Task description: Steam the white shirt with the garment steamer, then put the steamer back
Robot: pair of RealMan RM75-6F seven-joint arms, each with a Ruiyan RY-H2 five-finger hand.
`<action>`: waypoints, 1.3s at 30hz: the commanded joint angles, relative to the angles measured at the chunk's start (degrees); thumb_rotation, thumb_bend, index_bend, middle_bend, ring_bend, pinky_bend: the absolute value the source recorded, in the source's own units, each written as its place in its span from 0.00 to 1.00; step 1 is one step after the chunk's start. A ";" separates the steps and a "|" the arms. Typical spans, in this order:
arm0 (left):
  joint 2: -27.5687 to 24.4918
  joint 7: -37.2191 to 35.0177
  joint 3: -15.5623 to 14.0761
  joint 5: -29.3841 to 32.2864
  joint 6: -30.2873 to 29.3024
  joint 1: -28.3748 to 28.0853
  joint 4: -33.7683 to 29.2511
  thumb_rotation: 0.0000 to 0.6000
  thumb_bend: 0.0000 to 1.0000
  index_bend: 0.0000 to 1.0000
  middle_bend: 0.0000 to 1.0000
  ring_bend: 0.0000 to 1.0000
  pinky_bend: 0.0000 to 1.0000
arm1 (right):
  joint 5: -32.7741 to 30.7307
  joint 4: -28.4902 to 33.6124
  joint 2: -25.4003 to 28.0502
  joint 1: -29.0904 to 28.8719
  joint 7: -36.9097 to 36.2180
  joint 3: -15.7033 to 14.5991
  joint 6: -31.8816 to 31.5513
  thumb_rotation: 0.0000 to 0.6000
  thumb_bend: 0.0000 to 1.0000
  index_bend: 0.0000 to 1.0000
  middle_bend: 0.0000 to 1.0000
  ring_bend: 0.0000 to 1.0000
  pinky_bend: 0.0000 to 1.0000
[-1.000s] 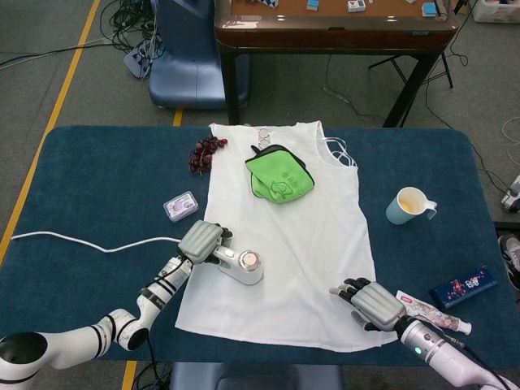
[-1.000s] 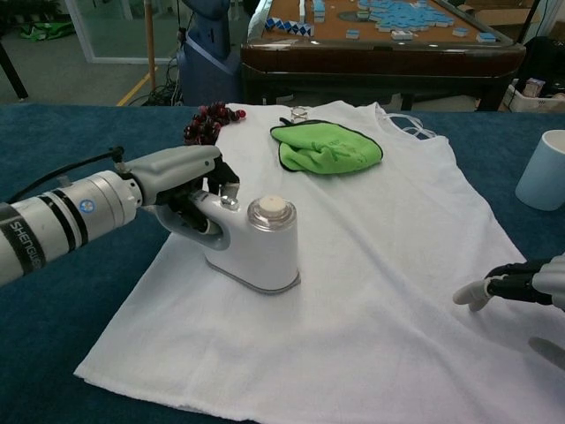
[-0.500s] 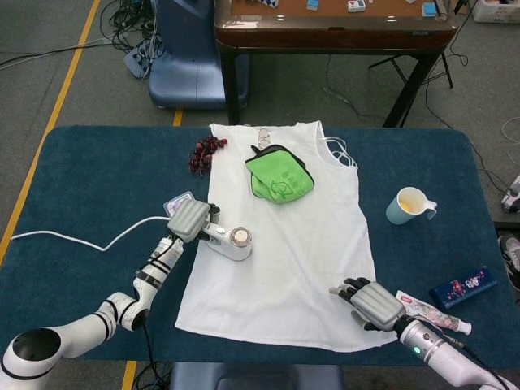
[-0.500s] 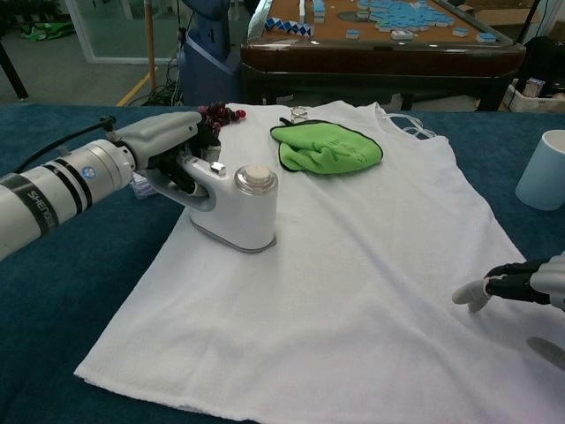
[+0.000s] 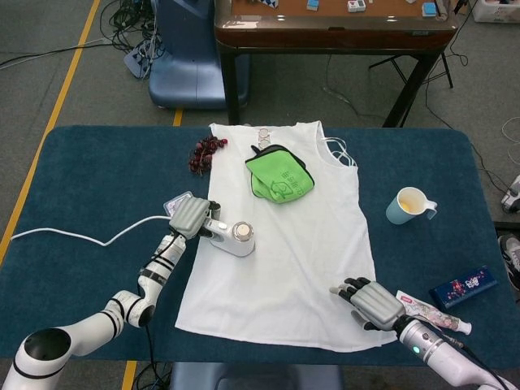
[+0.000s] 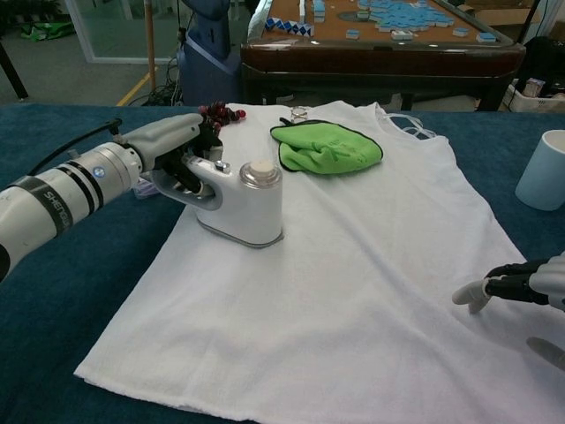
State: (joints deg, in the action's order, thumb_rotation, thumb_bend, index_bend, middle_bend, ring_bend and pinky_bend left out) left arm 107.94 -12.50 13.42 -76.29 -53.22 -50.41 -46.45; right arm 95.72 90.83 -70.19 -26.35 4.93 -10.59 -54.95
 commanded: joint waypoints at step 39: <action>1.00 8.37 -5.20 -5.25 -3.04 2.01 -14.79 1.00 0.17 0.78 0.60 0.50 0.59 | 1.10 0.85 1.24 1.49 0.36 -1.39 -1.56 1.00 0.57 0.13 0.23 0.13 0.20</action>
State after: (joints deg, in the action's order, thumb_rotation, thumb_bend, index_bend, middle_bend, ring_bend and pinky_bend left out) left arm 108.84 -4.23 8.27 -81.45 -56.28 -48.35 -61.39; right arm 96.82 91.68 -68.96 -24.87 5.29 -11.98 -56.52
